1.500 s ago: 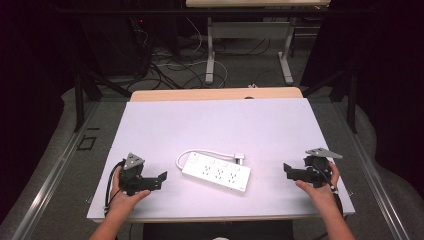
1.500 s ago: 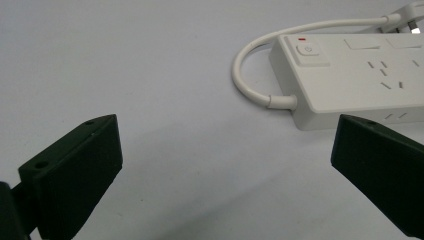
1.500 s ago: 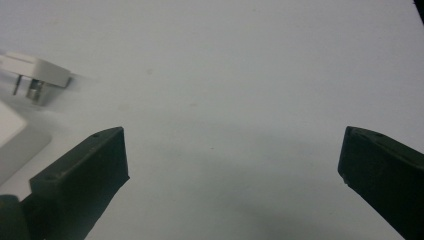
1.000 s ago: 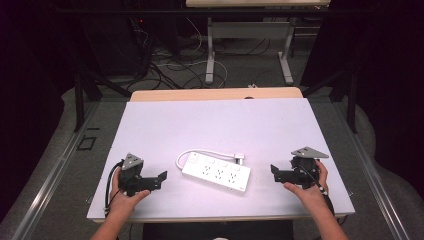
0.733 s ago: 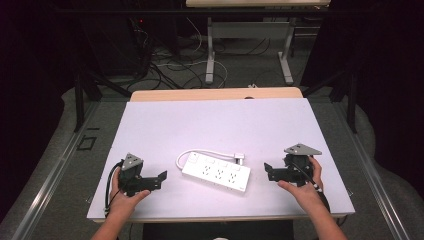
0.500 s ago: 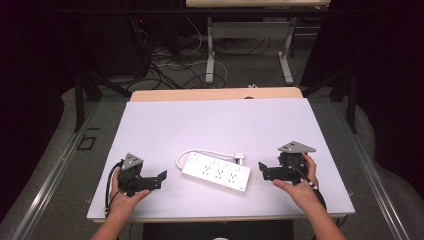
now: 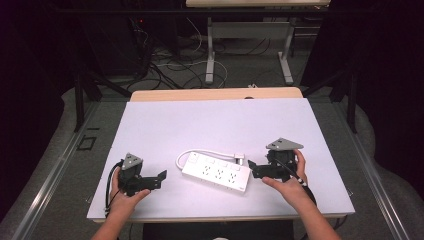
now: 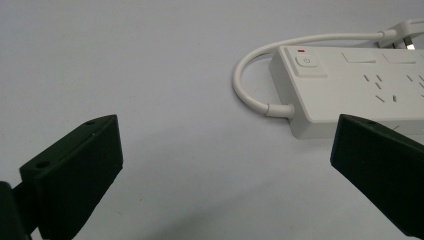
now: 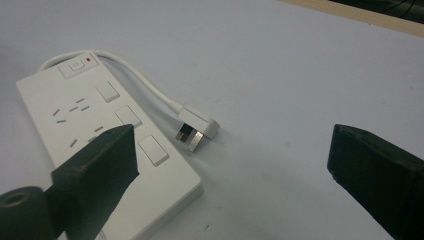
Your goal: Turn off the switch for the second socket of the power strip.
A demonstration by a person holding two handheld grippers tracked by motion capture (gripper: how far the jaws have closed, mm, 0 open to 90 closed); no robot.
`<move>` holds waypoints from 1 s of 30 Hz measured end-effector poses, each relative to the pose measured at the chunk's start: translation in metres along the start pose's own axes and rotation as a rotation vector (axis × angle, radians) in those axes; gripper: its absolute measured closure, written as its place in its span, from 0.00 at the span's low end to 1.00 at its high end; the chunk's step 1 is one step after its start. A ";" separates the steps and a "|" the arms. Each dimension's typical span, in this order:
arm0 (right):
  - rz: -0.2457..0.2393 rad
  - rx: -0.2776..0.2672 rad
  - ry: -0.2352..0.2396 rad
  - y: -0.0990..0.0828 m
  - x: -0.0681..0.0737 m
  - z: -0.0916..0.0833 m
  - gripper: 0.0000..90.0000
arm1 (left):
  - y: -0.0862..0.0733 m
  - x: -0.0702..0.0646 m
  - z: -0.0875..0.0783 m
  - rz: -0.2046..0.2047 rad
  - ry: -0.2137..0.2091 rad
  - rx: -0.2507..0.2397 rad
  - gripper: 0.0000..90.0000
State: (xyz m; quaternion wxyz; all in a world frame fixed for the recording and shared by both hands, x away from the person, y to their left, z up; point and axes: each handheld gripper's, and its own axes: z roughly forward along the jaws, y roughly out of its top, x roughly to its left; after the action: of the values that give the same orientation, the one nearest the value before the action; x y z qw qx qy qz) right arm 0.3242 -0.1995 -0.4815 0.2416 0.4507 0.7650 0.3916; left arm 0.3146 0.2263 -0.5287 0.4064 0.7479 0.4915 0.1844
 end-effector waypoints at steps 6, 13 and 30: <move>-0.017 -0.006 0.017 0.005 0.007 0.004 0.13 | 0.000 0.000 0.000 0.004 0.001 0.001 0.00; -0.029 -0.003 0.031 0.011 0.014 0.008 0.17 | 0.000 0.000 0.000 -0.001 0.001 0.001 0.00; -0.036 -0.008 0.015 0.018 0.020 0.016 0.32 | 0.000 -0.001 0.000 0.005 0.002 0.008 0.00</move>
State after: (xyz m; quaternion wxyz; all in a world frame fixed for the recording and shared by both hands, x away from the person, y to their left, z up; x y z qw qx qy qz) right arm 0.3352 -0.1707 -0.4758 0.2444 0.4329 0.7733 0.3936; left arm 0.3142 0.2250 -0.5287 0.4024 0.7505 0.4909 0.1840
